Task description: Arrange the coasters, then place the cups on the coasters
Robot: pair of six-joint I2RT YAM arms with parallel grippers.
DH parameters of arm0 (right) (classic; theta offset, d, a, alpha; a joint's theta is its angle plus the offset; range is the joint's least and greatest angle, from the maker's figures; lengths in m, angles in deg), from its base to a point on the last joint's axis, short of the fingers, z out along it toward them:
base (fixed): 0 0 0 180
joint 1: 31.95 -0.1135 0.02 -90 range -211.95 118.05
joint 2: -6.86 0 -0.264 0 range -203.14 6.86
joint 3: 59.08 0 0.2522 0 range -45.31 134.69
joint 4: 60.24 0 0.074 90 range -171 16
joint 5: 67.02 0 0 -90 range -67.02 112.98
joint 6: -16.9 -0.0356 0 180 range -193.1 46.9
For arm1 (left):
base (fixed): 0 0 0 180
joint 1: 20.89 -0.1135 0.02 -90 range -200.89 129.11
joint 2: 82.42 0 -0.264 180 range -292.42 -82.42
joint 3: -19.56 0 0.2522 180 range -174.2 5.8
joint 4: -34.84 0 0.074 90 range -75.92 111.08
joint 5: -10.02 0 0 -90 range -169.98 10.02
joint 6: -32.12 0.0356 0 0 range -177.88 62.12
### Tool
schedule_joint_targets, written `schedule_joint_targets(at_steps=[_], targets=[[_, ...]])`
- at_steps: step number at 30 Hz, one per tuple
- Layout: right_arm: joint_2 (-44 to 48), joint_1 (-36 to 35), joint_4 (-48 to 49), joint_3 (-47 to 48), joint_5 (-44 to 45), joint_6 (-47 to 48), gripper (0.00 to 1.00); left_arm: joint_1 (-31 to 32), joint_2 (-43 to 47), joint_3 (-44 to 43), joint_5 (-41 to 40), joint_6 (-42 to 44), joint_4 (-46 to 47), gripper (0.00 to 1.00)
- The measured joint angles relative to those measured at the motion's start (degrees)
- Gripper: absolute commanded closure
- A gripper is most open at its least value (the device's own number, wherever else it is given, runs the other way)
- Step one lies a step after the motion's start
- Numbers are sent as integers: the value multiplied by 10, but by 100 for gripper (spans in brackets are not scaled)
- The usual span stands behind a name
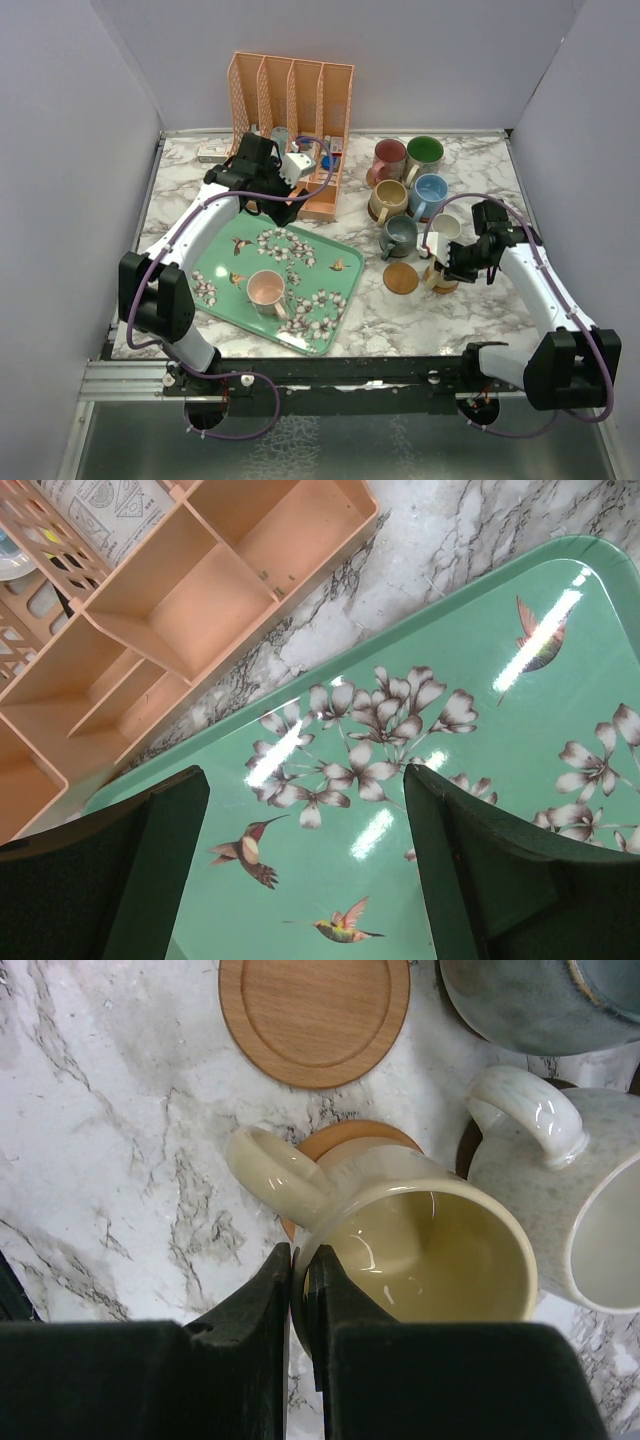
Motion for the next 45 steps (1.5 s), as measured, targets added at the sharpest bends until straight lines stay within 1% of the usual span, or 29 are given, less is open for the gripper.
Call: schedule_joint_targets(at_steps=[7, 20, 45], targets=[[-3, 0, -16, 15, -14, 12, 99, 0, -5, 0, 0, 0, 1, 17], [-9, 0, -21, 17, -13, 15, 99, 0, -9, 0, -1, 0, 1, 17], [-10, 4, -17, -2, -13, 15, 99, 0, -9, 0, -1, 0, 1, 17]])
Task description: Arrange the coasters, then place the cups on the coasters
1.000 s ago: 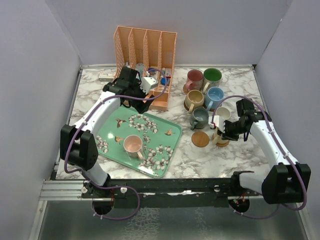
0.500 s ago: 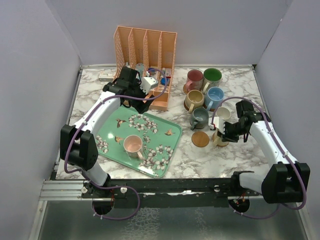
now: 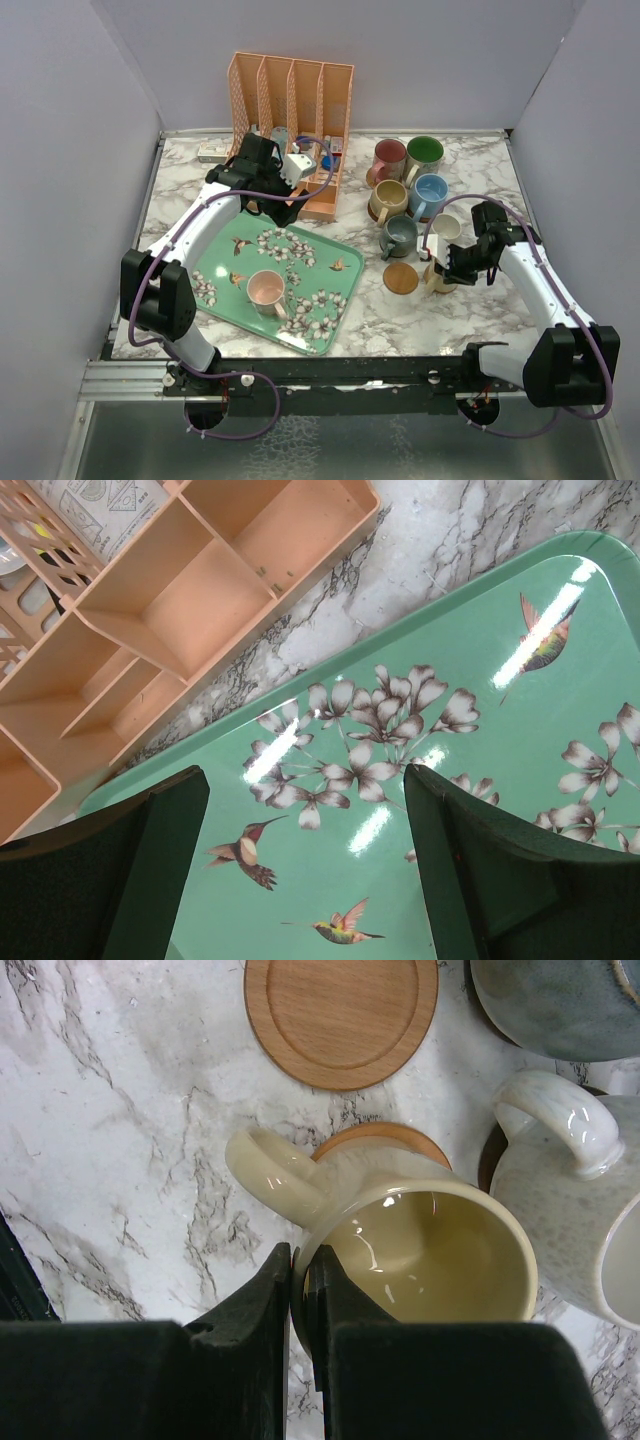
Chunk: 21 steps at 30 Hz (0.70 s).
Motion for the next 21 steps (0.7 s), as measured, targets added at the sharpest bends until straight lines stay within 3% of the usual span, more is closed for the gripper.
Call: schedule_joint_targets(at_steps=[21], targets=[[-1, 4, 0, 0, -2, 0, 98, 0, 0, 0, 0, 0, 0, 17]])
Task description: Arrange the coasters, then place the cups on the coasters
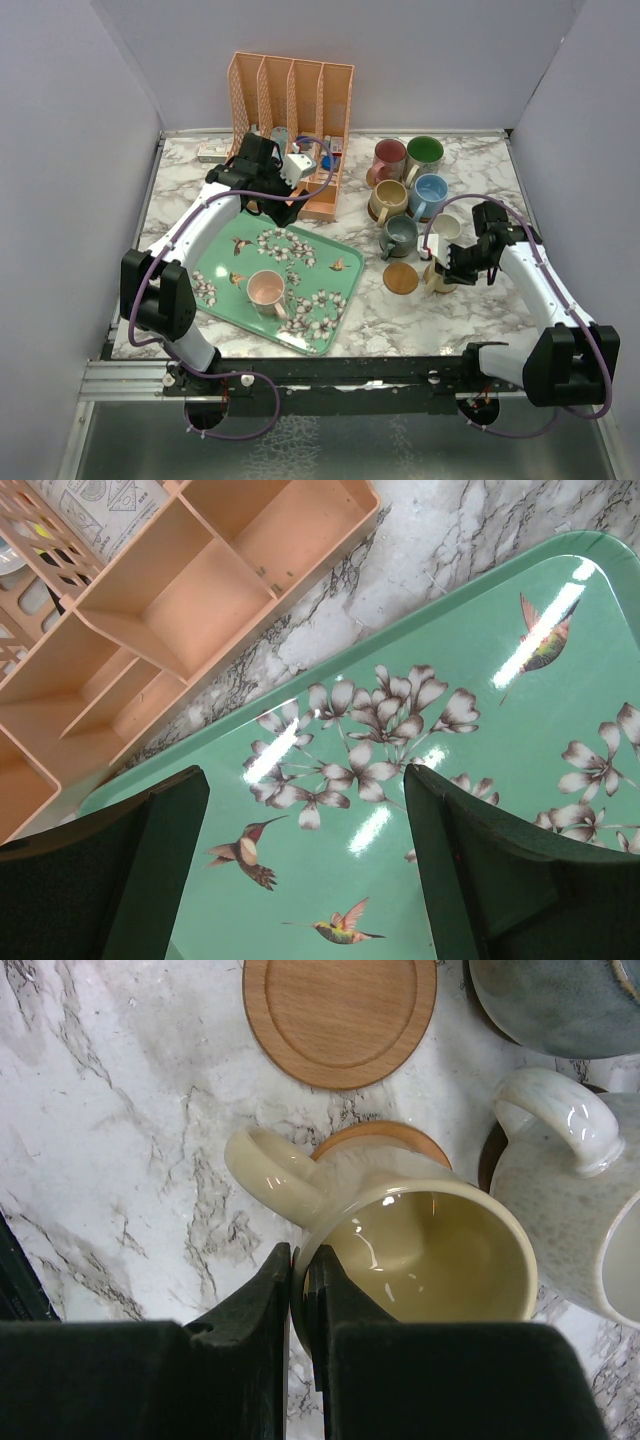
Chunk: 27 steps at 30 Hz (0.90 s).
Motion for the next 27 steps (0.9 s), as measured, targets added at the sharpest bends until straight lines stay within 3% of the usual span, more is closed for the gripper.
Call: schedule_joint_targets(at_steps=[10, 20, 27], targets=[[-4, 0, 17, 0, 1, -4, 81, 0, 0, 0, 0, 0, 0, 17], [-4, 0, 28, 0, 2, -5, 73, 0, 0, 0, 0, 0, 0, 17], [-3, 0, 17, 23, 0, -9, 57, 2, 0, 0, 0, 0, 0, 17]])
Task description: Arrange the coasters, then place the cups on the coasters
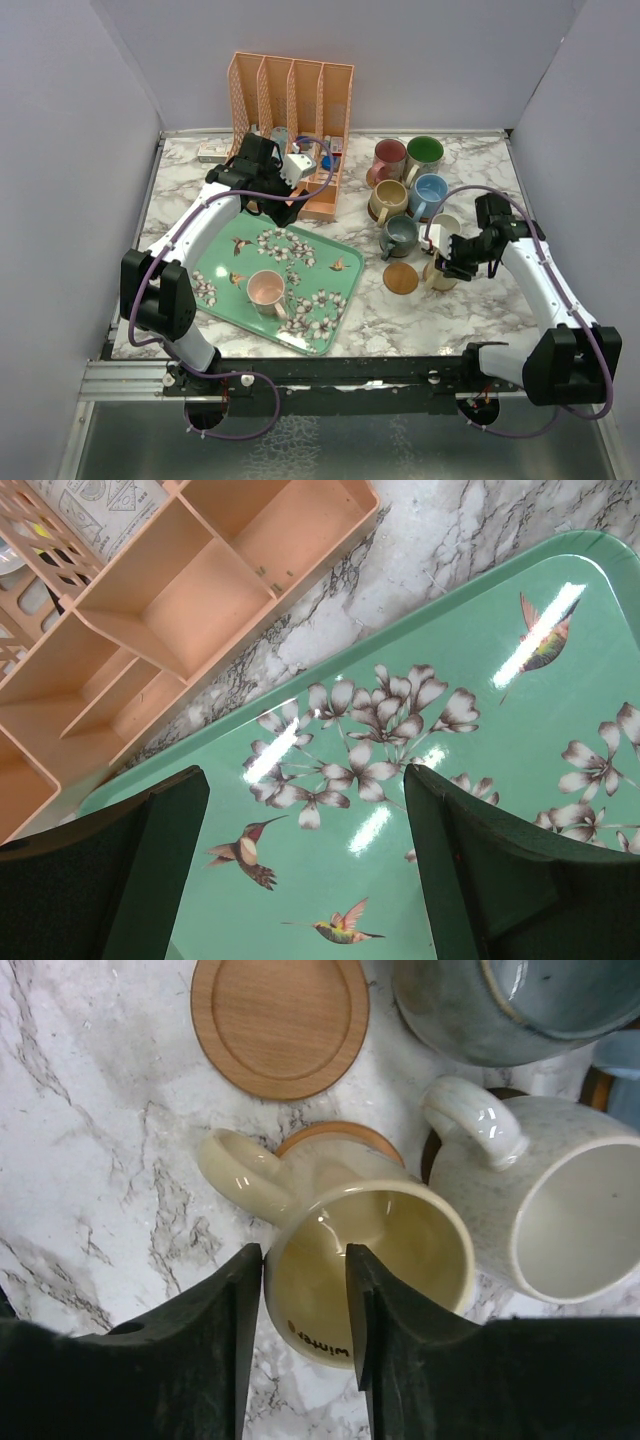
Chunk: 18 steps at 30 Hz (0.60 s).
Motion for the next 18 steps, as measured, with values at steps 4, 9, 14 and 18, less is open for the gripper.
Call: schedule_joint_targets(at_steps=[4, 9, 14, 18], targets=[[7, 0, -9, 20, -11, -12, 52, 0, 0, 0, 0, 0, 0, 17], [29, 0, -19, 31, -27, -50, 48, 1, 0, 0, 0, 0, 0, 17], [51, 0, 2, 38, -27, -137, 47, 1, 0, 0, 0, 0, 0, 17], [55, 0, 41, 38, 5, -229, 47, 1, 0, 2, 0, 0, 0, 17]])
